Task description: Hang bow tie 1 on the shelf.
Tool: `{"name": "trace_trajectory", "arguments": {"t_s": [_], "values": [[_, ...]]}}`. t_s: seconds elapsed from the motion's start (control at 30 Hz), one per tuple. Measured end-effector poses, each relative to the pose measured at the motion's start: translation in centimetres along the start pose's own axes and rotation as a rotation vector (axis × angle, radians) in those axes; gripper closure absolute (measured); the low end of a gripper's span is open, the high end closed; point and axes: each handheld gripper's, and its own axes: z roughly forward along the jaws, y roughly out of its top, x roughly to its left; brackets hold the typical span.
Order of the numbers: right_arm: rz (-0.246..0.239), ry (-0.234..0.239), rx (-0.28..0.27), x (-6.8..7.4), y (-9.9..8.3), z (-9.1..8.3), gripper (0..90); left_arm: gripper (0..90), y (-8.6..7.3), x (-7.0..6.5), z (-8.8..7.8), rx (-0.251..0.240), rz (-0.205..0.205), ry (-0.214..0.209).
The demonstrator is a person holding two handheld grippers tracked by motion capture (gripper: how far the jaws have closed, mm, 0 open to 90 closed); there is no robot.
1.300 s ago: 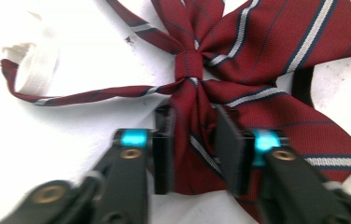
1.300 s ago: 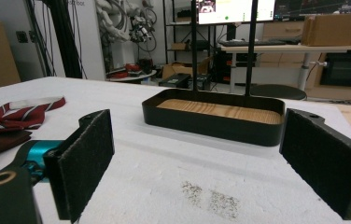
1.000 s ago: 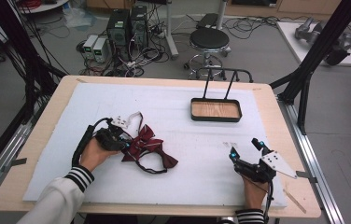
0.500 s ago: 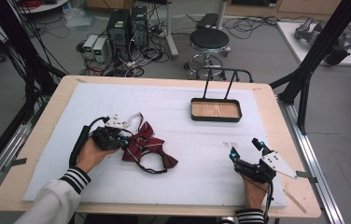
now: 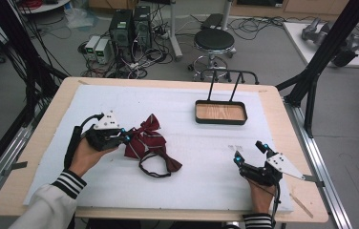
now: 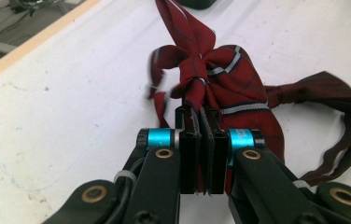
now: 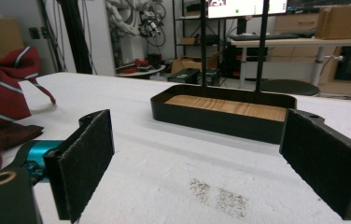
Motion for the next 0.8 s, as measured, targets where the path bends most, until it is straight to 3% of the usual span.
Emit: {"name": "trace_trajectory", "arguments": {"t_s": [0.23,0.37,0.6,0.8], "values": [[0.007,0.069,0.016,0.2,1.6,0.0,9.2,86.5,0.4,-0.5,-0.7,-0.068,0.012,-0.03],[-0.003,0.124,0.041,1.1,3.3,0.1,9.2,86.6,0.6,-1.0,-0.9,-0.092,0.016,-0.042],[-0.073,0.287,0.061,3.7,6.4,1.2,9.2,86.9,1.3,-1.1,-1.4,-0.12,0.013,-0.058],[-0.08,0.41,0.077,5.9,9.3,2.5,9.2,86.9,2.0,-1.1,-2.1,-0.149,0.018,-0.068]]}}
